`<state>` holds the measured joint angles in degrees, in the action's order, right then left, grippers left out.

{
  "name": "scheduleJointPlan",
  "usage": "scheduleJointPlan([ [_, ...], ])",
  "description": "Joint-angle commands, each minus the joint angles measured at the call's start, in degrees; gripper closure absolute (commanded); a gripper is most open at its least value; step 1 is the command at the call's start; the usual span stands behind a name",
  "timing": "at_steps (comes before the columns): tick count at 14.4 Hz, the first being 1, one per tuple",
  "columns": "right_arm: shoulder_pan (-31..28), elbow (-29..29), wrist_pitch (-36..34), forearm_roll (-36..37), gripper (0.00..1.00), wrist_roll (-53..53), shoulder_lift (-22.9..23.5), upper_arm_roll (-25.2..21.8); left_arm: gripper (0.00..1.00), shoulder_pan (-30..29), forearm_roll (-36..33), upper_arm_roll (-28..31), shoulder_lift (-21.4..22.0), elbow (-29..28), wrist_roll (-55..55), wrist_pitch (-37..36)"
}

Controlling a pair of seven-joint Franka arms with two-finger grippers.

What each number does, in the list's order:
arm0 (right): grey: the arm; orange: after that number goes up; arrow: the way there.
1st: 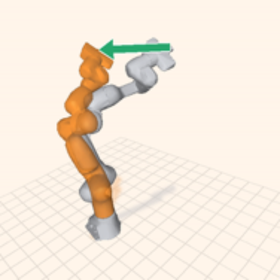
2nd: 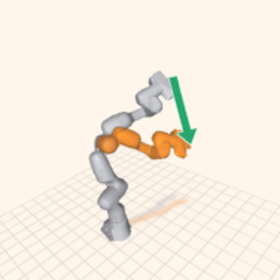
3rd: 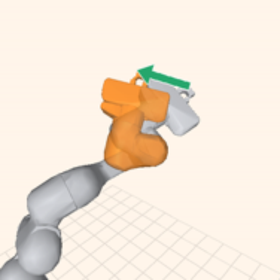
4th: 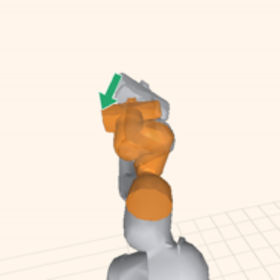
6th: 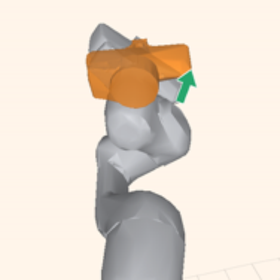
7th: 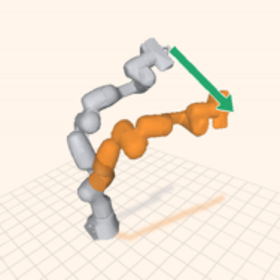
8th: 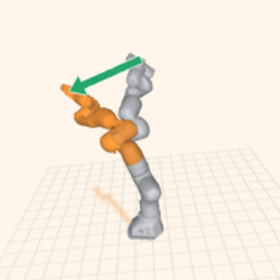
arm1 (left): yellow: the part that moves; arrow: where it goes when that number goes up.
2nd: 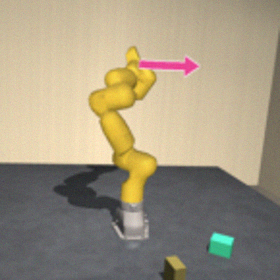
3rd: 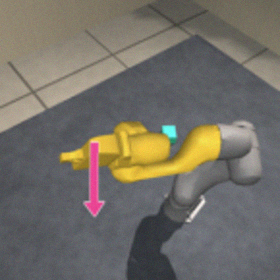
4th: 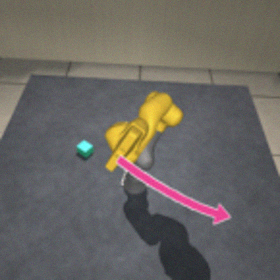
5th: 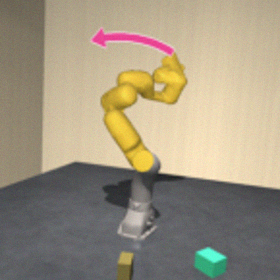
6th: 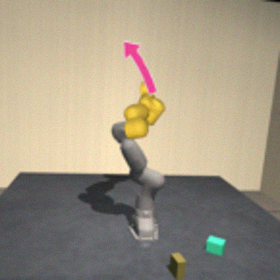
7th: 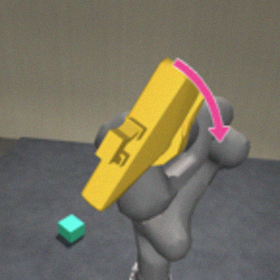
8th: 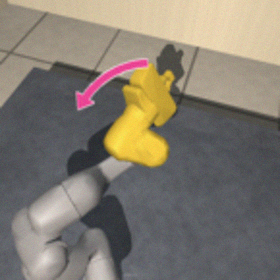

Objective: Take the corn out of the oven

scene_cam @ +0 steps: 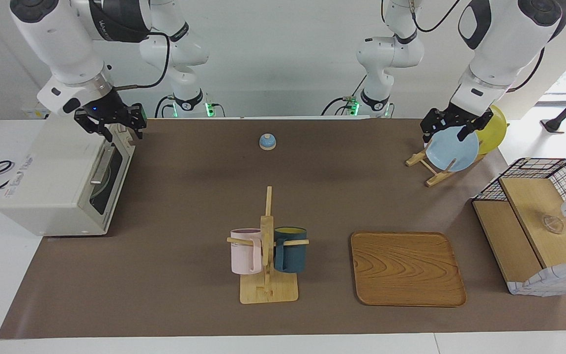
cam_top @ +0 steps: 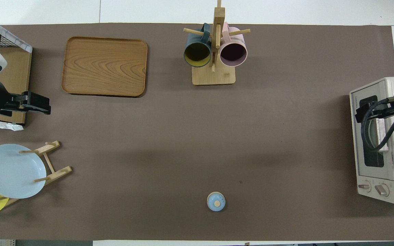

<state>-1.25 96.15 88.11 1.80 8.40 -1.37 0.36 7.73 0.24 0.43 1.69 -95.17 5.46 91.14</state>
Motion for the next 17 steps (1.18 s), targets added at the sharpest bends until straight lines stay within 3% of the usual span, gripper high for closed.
scheduleJointPlan([
  [1,-3.0,6.3,4.2,-0.6,1.00,1.9,-3.5,0.7,0.00,-0.8,-1.2,-0.5,0.8,-1.1,-0.3,0.1],
  [5,-5.5,15.3,12.8,0.7,1.00,2.6,-6.5,0.7,0.00,-0.8,-1.2,-0.5,0.8,-1.0,-0.3,0.1],
  [9,-11.7,19.1,19.8,1.1,1.00,10.6,-5.4,0.7,0.00,-0.8,-1.2,-0.5,0.8,-1.0,-0.3,0.1],
  [17,-12.6,20.4,21.0,1.1,1.00,10.7,-5.1,0.7,0.00,-0.8,-1.2,-0.5,0.8,-1.0,-0.3,0.1],
])
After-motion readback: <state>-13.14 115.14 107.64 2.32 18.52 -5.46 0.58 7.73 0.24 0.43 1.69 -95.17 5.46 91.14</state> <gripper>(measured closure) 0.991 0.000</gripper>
